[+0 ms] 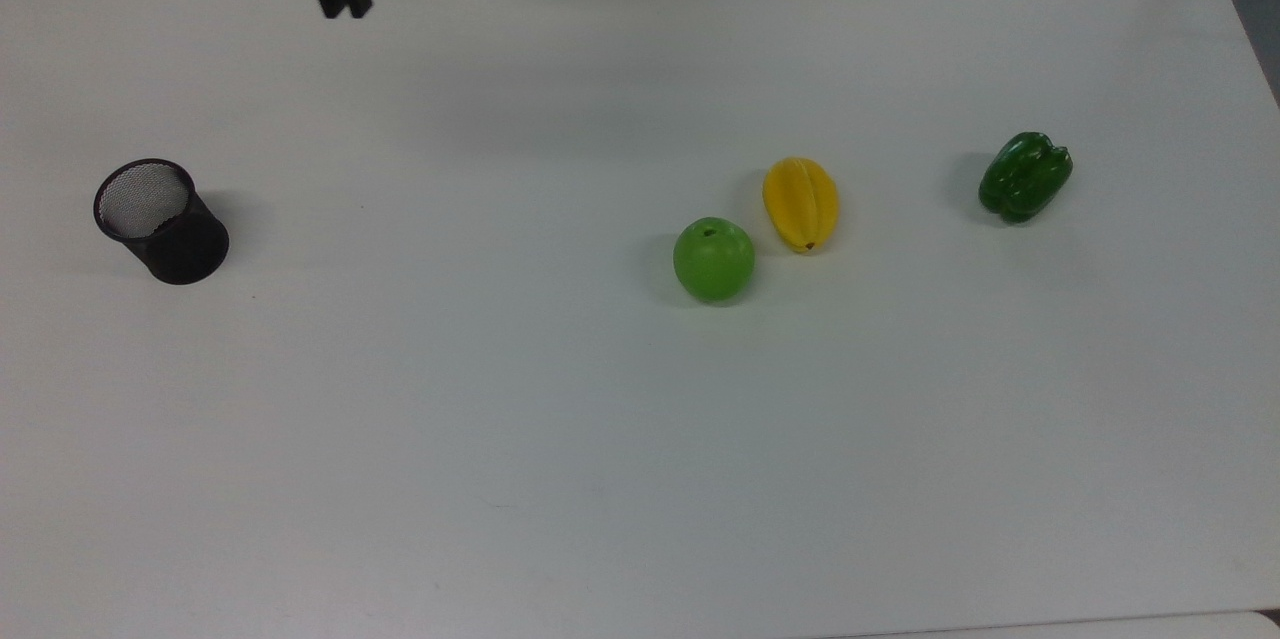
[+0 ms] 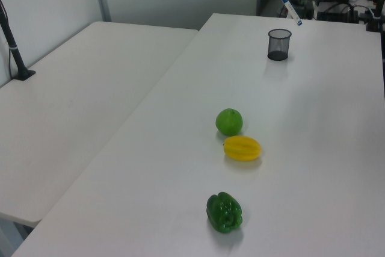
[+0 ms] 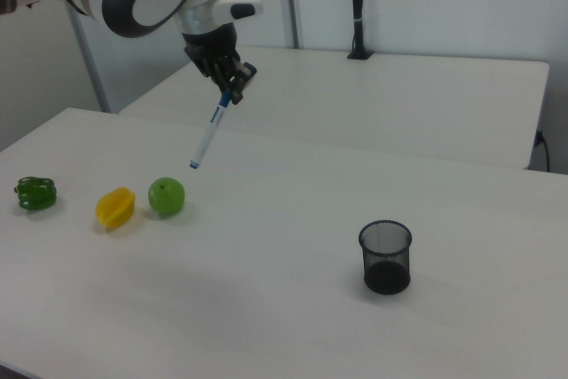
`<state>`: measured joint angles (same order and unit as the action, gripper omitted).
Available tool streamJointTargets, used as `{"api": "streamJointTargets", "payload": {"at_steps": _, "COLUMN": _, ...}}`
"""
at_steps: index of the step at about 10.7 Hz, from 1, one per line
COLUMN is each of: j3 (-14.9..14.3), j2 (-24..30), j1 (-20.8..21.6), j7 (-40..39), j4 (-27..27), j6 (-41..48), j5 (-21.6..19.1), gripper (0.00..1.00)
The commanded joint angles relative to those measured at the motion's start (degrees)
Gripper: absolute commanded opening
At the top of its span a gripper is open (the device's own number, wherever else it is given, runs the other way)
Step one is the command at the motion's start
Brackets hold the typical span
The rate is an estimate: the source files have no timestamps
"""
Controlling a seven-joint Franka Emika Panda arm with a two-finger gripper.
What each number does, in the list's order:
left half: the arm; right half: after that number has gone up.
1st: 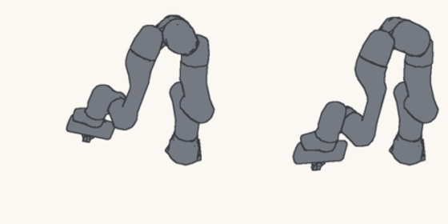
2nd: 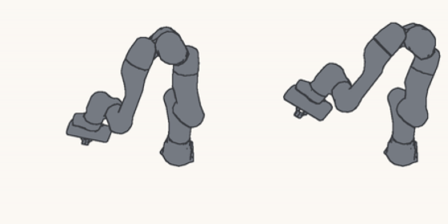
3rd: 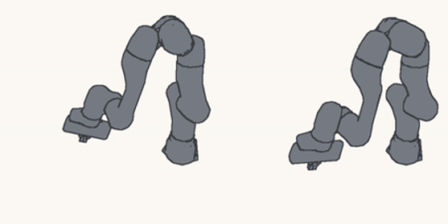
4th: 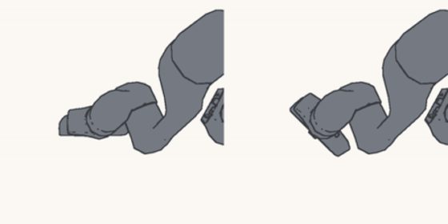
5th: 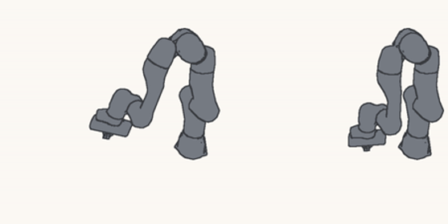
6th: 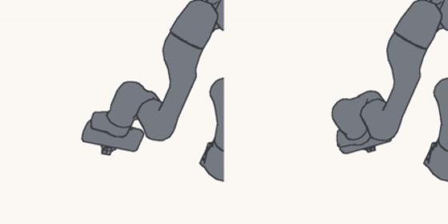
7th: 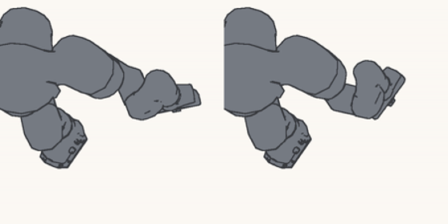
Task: Take marker pen
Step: 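Lift the marker up out of the pen cup, then carry the marker beside the green apple and lower it to the table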
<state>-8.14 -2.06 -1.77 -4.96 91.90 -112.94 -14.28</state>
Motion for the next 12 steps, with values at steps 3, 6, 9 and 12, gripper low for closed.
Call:
{"api": "streamJointTargets", "payload": {"at_steps": 3, "j3": 7.5, "j2": 1.8, "j1": 0.2, "j7": 8.6, "j4": 7.3, "j6": -1.3, "j5": 0.4, "gripper": 0.0}}
{"api": "streamJointTargets", "payload": {"at_steps": 6, "j3": 11.4, "j2": 1.6, "j1": 0.2, "j7": 10.7, "j4": 12.7, "j6": -6.0, "j5": 0.7, "gripper": 0.0}}
{"api": "streamJointTargets", "payload": {"at_steps": 9, "j3": 16.0, "j2": 1.4, "j1": 0.3, "j7": 10.7, "j4": 21.1, "j6": -14.1, "j5": 3.4, "gripper": 0.0}}
{"api": "streamJointTargets", "payload": {"at_steps": 12, "j3": 16.3, "j2": -1.4, "j1": 2.5, "j7": 10.8, "j4": 23.1, "j6": -16.5, "j5": 4.5, "gripper": 0.0}}
